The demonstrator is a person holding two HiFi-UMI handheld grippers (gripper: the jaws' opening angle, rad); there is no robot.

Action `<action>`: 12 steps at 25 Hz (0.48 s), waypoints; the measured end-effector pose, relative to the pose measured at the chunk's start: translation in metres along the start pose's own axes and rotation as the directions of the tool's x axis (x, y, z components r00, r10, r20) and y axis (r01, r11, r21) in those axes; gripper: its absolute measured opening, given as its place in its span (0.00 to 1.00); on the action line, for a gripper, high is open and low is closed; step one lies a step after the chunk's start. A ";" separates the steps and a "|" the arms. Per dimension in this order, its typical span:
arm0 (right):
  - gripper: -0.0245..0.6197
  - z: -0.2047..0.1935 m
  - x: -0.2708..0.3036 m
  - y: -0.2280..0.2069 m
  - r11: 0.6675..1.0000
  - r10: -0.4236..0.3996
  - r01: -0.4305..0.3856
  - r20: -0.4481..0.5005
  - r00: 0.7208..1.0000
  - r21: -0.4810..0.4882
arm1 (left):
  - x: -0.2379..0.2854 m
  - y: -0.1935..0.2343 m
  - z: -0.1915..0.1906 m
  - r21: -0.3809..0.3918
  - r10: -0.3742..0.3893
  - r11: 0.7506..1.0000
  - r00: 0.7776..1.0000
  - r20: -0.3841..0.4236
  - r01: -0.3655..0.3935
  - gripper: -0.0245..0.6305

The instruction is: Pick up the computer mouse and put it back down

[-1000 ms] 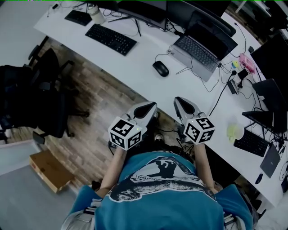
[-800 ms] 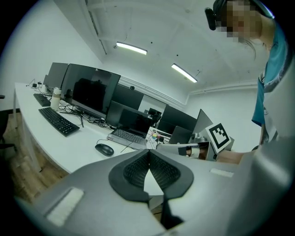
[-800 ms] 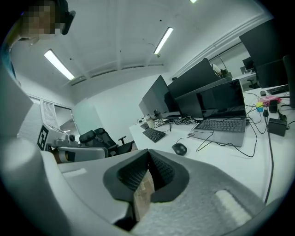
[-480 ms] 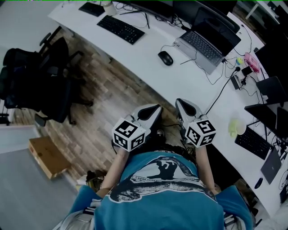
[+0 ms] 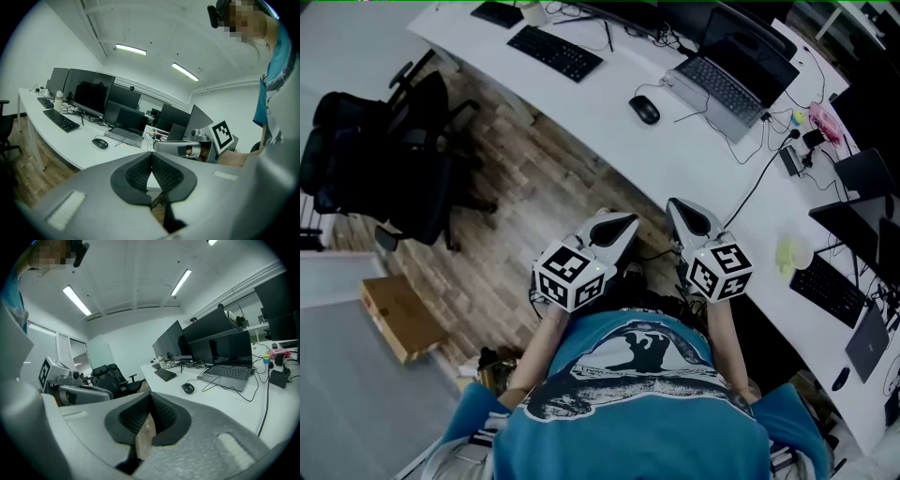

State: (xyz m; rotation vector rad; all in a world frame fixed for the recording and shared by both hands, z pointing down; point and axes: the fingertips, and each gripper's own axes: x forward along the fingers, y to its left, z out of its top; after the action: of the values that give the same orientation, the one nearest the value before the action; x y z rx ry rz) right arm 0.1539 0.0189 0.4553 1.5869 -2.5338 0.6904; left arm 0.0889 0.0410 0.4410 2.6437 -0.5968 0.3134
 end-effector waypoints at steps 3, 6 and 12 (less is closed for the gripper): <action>0.04 -0.002 -0.002 0.001 1.000 0.002 -0.002 0.002 1.000 0.000 | -0.003 -0.004 -0.006 0.000 0.005 1.000 1.000 -0.009 -0.005 0.06; 0.04 -0.004 -0.003 0.003 1.000 0.008 -0.008 0.000 1.000 0.002 | -0.005 -0.006 -0.010 0.001 0.011 1.000 1.000 -0.015 -0.011 0.06; 0.04 -0.007 0.001 0.012 1.000 0.017 -0.017 -0.004 1.000 -0.007 | -0.013 -0.007 -0.015 0.003 0.021 1.000 1.000 -0.019 -0.021 0.06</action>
State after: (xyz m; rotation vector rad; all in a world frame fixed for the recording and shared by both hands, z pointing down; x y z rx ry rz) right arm 0.1423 0.0254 0.4577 1.5619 -2.5464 0.6846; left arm 0.0785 0.0586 0.4482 2.6354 -0.6182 0.3459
